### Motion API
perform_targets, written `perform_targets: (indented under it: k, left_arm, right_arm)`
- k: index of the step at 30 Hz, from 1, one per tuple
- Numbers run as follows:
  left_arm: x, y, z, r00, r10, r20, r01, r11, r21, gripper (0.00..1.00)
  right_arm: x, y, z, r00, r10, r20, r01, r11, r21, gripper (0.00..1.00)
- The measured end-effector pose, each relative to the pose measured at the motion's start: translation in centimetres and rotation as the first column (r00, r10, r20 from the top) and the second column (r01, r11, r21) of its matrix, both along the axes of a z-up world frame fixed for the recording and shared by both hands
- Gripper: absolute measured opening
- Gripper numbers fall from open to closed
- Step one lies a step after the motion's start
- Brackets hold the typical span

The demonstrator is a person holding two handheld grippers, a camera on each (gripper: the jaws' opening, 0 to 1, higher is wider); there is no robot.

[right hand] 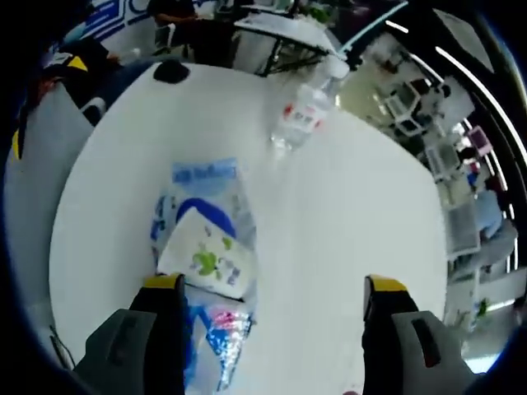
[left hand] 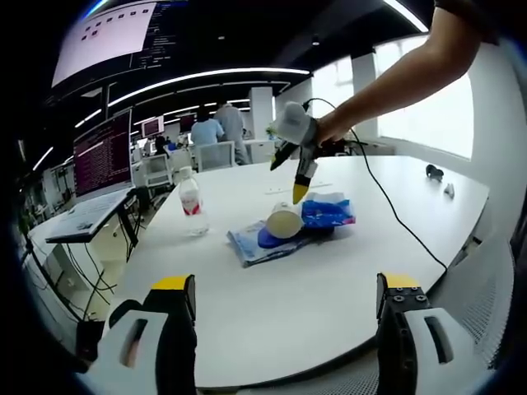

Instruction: Arrange the tabletop items into an orderly group along one side of the table until the central work area is clear of visible clutter.

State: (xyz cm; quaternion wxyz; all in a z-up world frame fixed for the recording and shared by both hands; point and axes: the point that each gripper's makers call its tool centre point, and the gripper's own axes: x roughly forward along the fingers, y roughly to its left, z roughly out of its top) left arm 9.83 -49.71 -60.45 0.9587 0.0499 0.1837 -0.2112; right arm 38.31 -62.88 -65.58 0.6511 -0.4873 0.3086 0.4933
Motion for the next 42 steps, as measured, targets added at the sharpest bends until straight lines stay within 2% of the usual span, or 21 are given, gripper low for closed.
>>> perform_targets:
  k: [5,12,17,21,24,27,32,42]
  left_arm:
    - [0.0,0.1,0.0,1.000,0.002,0.002,-0.002,1.000,-0.003,0.90]
    - [0.0,-0.1,0.0,1.000,-0.005,0.000,0.005,1.000,0.001,0.90]
    - [0.0,-0.1,0.1,1.000,-0.005,0.001,0.005,1.000,0.001,0.90]
    - [0.0,-0.1,0.1,1.000,-0.004,0.001,0.004,1.000,0.000,0.90]
    - [-0.1,-0.1,0.1,1.000,-0.005,0.002,0.005,1.000,0.001,0.90]
    - [0.0,0.0,0.1,1.000,-0.003,0.002,0.003,1.000,0.000,0.90]
    - [-0.1,-0.1,0.0,1.000,-0.006,0.001,0.006,1.000,0.003,0.89]
    - [-0.1,-0.1,0.1,1.000,-0.004,0.000,0.004,1.000,0.005,0.89]
  right_arm:
    - [0.5,0.0,-0.3,1.000,0.003,0.013,-0.003,0.999,-0.032,0.87]
    - [0.3,0.1,-0.7,0.997,0.066,0.034,-0.062,0.993,-0.102,0.87]
    - [0.2,0.7,-0.8,0.995,0.087,0.045,-0.081,0.991,-0.111,0.87]
    - [0.2,0.7,-1.0,0.975,0.206,0.083,-0.183,0.958,-0.220,0.87]
    - [-0.5,1.4,-1.0,0.967,0.240,0.085,-0.216,0.951,-0.220,0.88]
    - [-0.7,1.6,-1.4,0.954,0.287,0.085,-0.258,0.933,-0.250,0.87]
    - [-1.2,2.0,-1.6,0.945,0.318,0.080,-0.288,0.921,-0.262,0.88]
    - [-1.7,2.4,-2.0,0.913,0.401,0.068,-0.366,0.883,-0.295,0.86]
